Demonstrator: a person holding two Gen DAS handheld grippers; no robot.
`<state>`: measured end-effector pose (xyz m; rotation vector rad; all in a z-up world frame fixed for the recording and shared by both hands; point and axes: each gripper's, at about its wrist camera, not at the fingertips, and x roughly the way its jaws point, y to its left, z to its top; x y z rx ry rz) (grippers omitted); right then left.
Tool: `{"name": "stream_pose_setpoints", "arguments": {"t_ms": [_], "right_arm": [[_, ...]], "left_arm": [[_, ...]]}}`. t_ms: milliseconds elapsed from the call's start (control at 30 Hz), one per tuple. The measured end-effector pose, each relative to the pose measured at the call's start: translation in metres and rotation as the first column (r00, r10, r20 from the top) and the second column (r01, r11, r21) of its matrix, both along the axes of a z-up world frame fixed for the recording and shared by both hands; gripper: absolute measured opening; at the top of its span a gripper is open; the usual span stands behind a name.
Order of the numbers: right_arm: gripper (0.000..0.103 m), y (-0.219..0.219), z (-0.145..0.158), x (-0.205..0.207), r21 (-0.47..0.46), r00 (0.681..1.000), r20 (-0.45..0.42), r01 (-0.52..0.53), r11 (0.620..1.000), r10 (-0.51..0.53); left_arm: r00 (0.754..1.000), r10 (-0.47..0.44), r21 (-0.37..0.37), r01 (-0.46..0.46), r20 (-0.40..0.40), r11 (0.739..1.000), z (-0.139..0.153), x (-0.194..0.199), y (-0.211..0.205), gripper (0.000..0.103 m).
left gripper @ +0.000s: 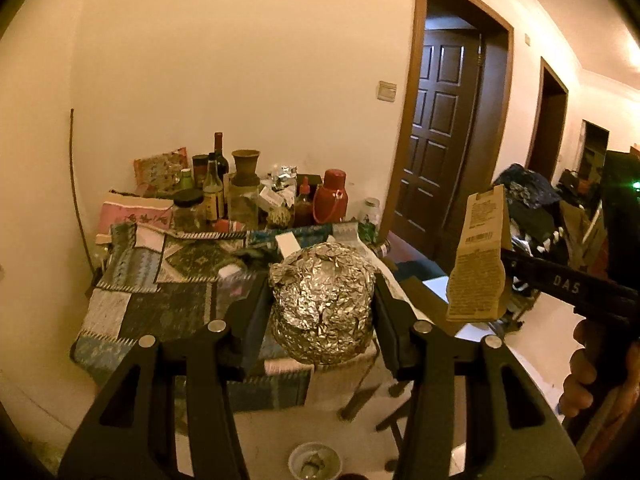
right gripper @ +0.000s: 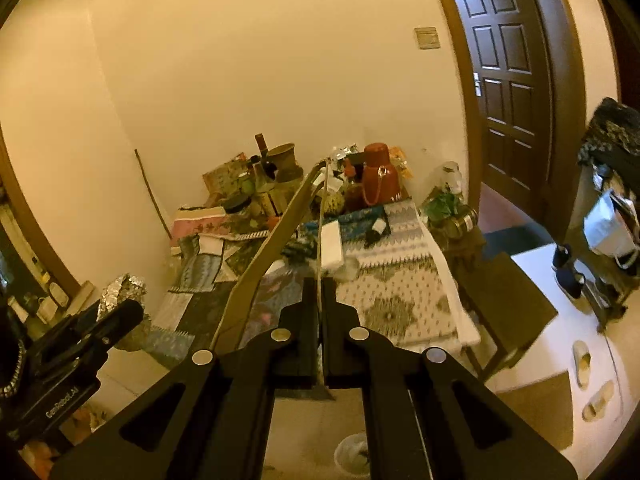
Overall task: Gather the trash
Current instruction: 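Carry the foil ball and cardboard down over the white bin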
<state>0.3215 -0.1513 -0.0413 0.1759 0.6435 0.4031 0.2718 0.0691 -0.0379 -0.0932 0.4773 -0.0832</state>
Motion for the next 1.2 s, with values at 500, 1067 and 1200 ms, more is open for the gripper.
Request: {"name": "stream_pose_setpoints", "arguments": {"t_ms": [500, 1067, 1200], "right_arm": [[0.001, -0.008, -0.028, -0.099, -0.049, 0.993, -0.113, 0.024, 0.999, -0.029], [0.001, -0.022, -0.182, -0.047, -0.169, 0.922, -0.385, -0.106, 0.98, 0.034], [0.001, -0.017, -0.239, -0.032, -0.201, 0.895, -0.444, -0.144, 0.969, 0.041]], "left_arm": [[0.992, -0.053, -0.015, 0.051, -0.118, 0.999, -0.028, -0.098, -0.006, 0.048], [0.903, 0.007, -0.069, -0.041, -0.43, 0.997, -0.192, -0.031, -0.035, 0.048], [0.868, 0.015, -0.076, -0.061, -0.497, 0.995, -0.253, -0.013, -0.035, 0.048]]}}
